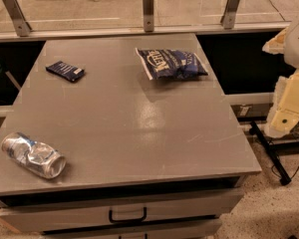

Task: Move rxbar blueberry near redbull can

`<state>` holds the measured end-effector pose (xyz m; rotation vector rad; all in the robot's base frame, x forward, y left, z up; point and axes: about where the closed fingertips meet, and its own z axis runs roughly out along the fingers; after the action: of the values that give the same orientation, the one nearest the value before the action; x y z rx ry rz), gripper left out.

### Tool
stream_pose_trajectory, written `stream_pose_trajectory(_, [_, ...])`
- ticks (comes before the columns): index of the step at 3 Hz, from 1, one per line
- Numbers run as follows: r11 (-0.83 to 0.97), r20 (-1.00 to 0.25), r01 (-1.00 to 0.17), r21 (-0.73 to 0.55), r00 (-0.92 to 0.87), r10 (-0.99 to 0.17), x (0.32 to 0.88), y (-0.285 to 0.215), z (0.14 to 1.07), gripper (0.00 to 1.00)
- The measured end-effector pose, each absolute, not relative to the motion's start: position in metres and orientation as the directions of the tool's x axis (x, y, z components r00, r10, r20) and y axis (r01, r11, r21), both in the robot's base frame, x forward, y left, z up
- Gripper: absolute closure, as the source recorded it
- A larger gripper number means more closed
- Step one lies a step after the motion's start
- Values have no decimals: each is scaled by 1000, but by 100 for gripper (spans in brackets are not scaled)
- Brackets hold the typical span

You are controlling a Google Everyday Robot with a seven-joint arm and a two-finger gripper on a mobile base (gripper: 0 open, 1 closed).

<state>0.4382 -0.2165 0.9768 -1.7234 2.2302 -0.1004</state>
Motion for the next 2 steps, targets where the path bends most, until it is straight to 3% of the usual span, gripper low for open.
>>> stream_pose_trajectory(2, [203,-221,-940,-276,-143,-965,457,-192,976,0])
